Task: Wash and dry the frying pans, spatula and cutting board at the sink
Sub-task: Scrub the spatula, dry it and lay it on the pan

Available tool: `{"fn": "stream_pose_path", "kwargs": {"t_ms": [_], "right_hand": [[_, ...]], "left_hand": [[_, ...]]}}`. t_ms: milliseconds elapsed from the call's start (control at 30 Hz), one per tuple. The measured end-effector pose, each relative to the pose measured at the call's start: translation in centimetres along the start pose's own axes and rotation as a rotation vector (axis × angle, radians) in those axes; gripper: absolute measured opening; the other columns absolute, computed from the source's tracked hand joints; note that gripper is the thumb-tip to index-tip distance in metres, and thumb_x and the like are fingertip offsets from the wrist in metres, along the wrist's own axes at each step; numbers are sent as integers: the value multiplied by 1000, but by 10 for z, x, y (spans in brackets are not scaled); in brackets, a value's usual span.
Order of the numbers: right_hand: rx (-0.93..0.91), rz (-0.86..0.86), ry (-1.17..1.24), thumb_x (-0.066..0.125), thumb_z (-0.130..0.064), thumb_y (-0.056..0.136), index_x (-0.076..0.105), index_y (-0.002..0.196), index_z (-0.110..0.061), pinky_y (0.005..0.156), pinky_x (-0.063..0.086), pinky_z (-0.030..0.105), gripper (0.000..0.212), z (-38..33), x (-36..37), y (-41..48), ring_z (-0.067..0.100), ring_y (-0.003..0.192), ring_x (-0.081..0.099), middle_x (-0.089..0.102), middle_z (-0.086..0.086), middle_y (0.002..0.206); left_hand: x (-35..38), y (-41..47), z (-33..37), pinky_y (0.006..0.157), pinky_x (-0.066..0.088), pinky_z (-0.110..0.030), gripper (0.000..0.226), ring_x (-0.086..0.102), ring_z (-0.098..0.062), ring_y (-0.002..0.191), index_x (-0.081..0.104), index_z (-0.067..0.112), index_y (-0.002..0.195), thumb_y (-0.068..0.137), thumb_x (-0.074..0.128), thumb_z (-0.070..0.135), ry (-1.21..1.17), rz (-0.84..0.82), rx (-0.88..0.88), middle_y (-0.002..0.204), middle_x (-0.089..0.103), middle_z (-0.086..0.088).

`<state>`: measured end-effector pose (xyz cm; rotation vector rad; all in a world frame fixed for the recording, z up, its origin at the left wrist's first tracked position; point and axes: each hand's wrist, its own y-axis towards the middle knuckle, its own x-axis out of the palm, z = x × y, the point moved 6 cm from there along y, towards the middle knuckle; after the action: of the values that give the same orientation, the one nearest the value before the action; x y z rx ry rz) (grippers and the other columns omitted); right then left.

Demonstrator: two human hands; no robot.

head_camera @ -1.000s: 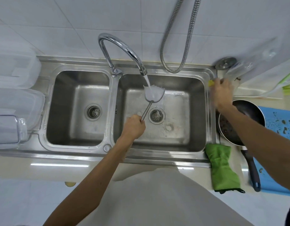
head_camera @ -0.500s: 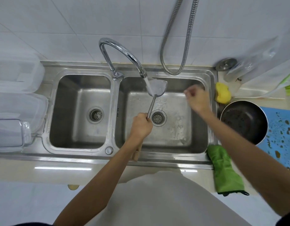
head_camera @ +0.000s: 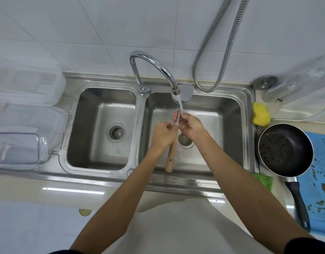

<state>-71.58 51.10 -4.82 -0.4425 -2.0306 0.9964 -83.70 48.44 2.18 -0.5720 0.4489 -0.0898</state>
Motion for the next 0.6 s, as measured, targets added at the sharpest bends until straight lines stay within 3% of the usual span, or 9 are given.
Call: {"fn": "stream_pose_path", "kwargs": {"t_ms": [133, 267, 333, 400, 500, 600], "right_hand": [[17, 49, 112, 46, 6, 101, 58, 110, 8, 57, 59, 31, 15, -11, -10, 3, 25, 66, 70, 70, 22, 86], [50, 70, 107, 48, 5, 101, 57, 116, 8, 57, 59, 32, 18, -12, -16, 2, 27, 76, 67, 66, 24, 98], [64, 78, 85, 47, 5, 101, 58, 111, 8, 57, 60, 32, 15, -11, -15, -1, 26, 79, 65, 65, 23, 98], [77, 84, 76, 47, 6, 101, 59, 107, 7, 57, 60, 31, 14, -10, -13, -4, 25, 79, 64, 65, 21, 94], [105, 90, 96, 48, 5, 101, 61, 105, 8, 58, 61, 32, 14, -9, -12, -8, 25, 80, 64, 66, 21, 92], [123, 100, 36, 49, 3, 101, 62, 101, 7, 68, 60, 31, 13, -9, -15, -13, 24, 79, 64, 66, 18, 90]], "left_hand": [[-56, 38, -2, 62, 62, -40, 28, 68, -23, 60, 67, 11, 80, 97, 62, 32, -114, 151, -23, 68, 69, -10], [-105, 81, 7, 71, 63, -45, 40, 73, -25, 64, 68, -2, 100, 93, 65, 37, -118, 295, -52, 62, 68, -4], [-112, 98, 15, 76, 62, -45, 28, 74, -29, 69, 68, 7, 76, 92, 66, 30, -75, 278, -22, 56, 63, -1], [-114, 111, 19, 76, 62, -45, 30, 74, -27, 68, 65, 14, 59, 89, 67, 15, -8, 268, 3, 56, 66, -3], [-117, 118, 25, 71, 63, -38, 32, 73, -18, 61, 66, 15, 54, 83, 69, 2, 78, 304, 19, 59, 70, -6], [-115, 123, 43, 54, 57, -18, 33, 63, 1, 46, 64, 12, 53, 82, 66, -3, 98, 322, 81, 55, 65, -1]]}}
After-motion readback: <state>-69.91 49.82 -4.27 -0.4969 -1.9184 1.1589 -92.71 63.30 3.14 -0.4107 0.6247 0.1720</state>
